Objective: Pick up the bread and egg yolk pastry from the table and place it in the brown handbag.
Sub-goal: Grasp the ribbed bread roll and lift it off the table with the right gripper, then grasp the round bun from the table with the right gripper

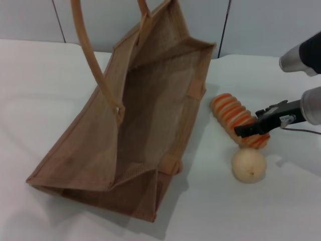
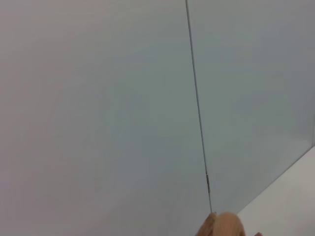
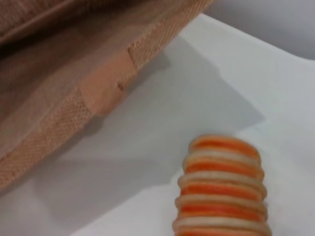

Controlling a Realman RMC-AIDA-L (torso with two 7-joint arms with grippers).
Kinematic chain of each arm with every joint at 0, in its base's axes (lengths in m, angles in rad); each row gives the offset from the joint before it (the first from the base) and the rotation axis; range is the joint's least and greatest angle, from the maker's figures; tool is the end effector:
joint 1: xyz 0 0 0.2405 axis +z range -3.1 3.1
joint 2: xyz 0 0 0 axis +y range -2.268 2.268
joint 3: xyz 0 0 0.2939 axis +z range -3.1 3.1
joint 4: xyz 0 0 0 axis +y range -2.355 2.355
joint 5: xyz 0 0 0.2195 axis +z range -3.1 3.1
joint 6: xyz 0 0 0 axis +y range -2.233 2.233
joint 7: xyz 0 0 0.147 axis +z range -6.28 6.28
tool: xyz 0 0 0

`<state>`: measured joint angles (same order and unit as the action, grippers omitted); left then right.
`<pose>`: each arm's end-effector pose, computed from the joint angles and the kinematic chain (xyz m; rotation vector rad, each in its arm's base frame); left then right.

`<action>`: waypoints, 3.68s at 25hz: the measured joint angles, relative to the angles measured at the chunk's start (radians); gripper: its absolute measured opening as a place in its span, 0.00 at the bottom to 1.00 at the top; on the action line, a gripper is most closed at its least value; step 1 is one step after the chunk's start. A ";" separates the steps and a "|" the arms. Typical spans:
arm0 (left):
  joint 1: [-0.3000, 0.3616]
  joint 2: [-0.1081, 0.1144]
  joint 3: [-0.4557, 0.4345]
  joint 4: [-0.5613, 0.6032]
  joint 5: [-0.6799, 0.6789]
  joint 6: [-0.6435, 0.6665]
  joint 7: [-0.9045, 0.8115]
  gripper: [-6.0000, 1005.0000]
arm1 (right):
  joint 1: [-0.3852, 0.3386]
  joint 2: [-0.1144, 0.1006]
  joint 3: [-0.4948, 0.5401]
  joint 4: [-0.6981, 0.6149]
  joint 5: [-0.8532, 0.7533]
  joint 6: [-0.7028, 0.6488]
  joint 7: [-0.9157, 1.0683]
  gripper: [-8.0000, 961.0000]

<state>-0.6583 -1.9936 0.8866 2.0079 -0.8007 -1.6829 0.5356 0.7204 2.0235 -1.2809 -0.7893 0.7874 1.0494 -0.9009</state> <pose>-0.0885 0.3746 0.1741 -2.2633 -0.5036 -0.2513 0.2579 0.4449 -0.0469 -2.5343 0.8941 -0.1793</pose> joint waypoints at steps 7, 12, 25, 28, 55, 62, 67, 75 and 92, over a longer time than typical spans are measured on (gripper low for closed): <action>-0.001 0.000 0.000 0.000 0.000 0.002 0.001 0.12 | 0.028 0.000 -0.001 0.043 -0.006 -0.008 -0.001 0.88; -0.001 -0.002 0.000 -0.004 0.000 0.002 0.005 0.12 | 0.042 0.000 -0.003 0.062 -0.006 -0.004 -0.004 0.87; -0.001 -0.001 0.000 -0.017 -0.001 0.007 0.002 0.12 | 0.058 -0.003 0.007 0.062 -0.007 0.046 0.023 0.76; -0.001 -0.001 0.000 -0.017 -0.001 0.007 0.001 0.12 | 0.060 -0.003 0.006 0.062 -0.007 0.047 0.024 0.73; 0.000 0.001 -0.006 -0.015 0.000 0.007 0.004 0.12 | 0.070 -0.004 0.035 0.047 0.000 0.047 0.025 0.48; -0.001 0.003 -0.014 -0.018 -0.001 0.007 0.009 0.12 | 0.049 -0.008 0.106 -0.100 -0.005 0.141 0.025 0.45; -0.002 0.007 -0.014 -0.020 -0.001 0.005 0.009 0.12 | 0.014 -0.004 0.163 -0.229 -0.034 0.204 0.033 0.40; -0.002 0.014 -0.014 -0.057 0.002 0.015 0.009 0.12 | -0.059 0.007 0.186 -0.453 -0.019 0.336 0.081 0.35; -0.087 0.015 0.001 -0.063 -0.010 0.042 0.012 0.12 | -0.053 0.009 -0.077 -0.478 0.222 0.366 0.131 0.32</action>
<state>-0.7457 -1.9787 0.8877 1.9444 -0.8103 -1.6413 0.5476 0.6676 2.0330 -1.3580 -1.2669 1.0097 1.4157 -0.7701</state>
